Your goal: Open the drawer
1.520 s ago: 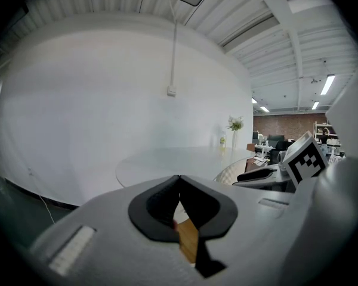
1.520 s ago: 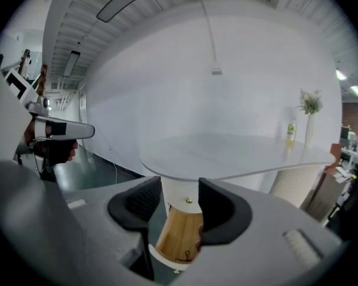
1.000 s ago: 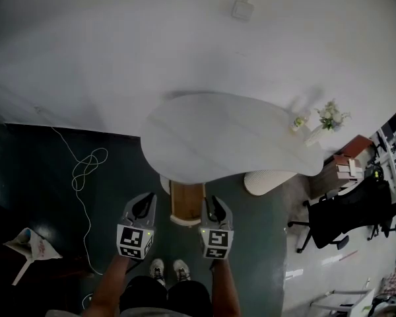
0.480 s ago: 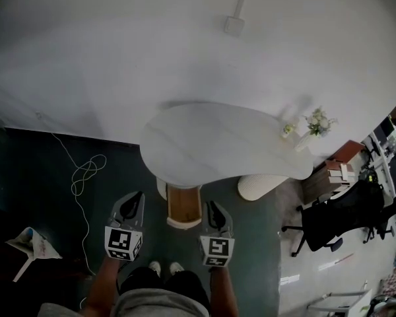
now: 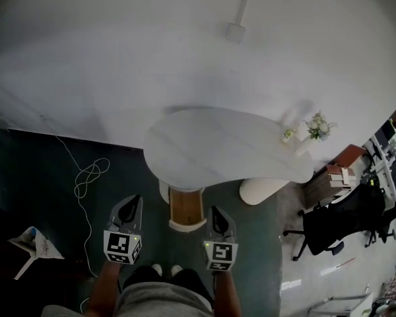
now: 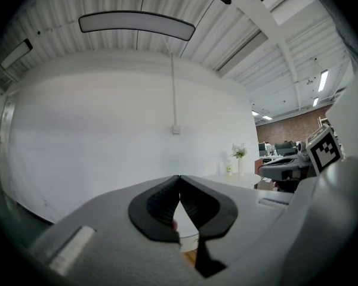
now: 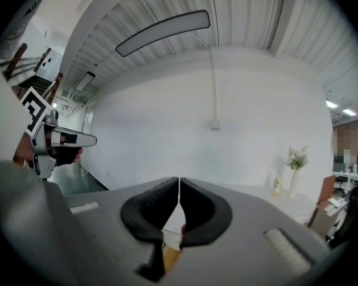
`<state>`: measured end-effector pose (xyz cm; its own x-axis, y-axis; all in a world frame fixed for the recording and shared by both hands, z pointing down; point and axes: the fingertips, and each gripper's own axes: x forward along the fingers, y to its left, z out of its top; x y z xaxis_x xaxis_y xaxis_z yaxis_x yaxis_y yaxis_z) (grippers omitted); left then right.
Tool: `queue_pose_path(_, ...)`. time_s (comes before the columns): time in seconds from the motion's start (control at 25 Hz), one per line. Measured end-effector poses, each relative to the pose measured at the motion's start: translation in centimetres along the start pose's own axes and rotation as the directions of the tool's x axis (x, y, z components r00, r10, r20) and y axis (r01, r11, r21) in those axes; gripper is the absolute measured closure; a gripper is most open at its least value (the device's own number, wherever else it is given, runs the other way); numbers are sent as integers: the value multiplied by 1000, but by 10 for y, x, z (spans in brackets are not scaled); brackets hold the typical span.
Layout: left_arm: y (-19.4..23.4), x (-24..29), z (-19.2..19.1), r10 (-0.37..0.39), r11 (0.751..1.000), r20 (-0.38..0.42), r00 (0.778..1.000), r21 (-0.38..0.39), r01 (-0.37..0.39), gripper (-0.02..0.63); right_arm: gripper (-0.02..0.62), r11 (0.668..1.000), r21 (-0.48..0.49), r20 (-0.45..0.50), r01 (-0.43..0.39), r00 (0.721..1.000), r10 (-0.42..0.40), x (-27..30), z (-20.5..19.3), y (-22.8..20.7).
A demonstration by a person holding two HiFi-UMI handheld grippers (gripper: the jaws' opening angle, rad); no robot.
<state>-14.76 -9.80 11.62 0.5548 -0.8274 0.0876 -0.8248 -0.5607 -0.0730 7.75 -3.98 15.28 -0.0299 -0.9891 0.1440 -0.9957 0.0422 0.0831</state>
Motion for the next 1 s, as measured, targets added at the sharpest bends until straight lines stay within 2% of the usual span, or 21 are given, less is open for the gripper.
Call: queue_pose_path(1.0,-9,2,6,2,1000,7,1000,5,-3,597,591,1000,-9,33,-27,999,27,0,14,1)
